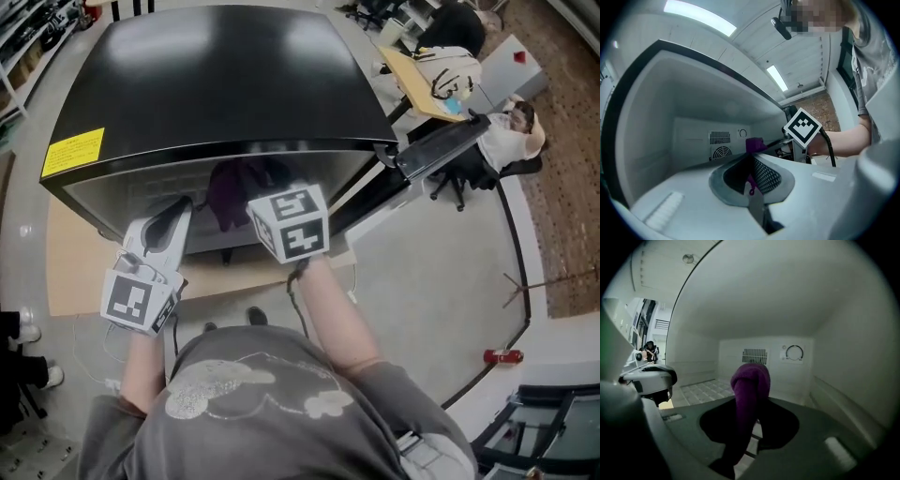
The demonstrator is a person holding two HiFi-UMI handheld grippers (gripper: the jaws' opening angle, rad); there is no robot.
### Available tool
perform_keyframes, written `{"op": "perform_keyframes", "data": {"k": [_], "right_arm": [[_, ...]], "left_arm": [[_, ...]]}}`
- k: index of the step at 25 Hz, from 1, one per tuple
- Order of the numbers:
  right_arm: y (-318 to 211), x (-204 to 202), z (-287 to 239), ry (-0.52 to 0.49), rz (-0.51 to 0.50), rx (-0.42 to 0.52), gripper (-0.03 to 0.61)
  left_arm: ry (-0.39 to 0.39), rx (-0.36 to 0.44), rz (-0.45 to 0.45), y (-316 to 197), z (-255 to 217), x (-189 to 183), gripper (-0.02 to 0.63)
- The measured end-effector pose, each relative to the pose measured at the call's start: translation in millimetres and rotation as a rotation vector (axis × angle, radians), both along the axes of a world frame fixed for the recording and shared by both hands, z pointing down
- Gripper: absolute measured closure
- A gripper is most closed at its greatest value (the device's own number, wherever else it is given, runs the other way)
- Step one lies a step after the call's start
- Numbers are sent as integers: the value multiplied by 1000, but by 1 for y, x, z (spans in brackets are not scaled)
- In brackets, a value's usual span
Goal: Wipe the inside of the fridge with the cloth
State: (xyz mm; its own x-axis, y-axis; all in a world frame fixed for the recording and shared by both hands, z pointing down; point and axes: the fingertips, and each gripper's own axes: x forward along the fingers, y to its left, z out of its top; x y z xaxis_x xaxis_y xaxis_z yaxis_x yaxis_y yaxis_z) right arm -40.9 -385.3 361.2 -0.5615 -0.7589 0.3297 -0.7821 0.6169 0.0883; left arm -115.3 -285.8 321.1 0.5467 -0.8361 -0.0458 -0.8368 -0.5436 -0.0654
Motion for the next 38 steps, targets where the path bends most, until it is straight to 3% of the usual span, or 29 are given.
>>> {"op": "perform_keyframes", "data": {"k": [10,16,22,33,38], "right_arm": [[7,53,11,1,230,-8,500],[6,56,-9,-93,240,44,500],[-9,59,-33,-197,311,77,500],[37,63,-42,-256,379,58,500],[55,87,-34,-270,426,68,500]], "left_arm": [[8,-28,101,3,8,28,595],[3,-15,116,1,1,30,595],[-5,-15,138,4,0,35,595],[-10,-26,168,22,-11,15,596],[-1,-34,192,17,-1,23,595]]}}
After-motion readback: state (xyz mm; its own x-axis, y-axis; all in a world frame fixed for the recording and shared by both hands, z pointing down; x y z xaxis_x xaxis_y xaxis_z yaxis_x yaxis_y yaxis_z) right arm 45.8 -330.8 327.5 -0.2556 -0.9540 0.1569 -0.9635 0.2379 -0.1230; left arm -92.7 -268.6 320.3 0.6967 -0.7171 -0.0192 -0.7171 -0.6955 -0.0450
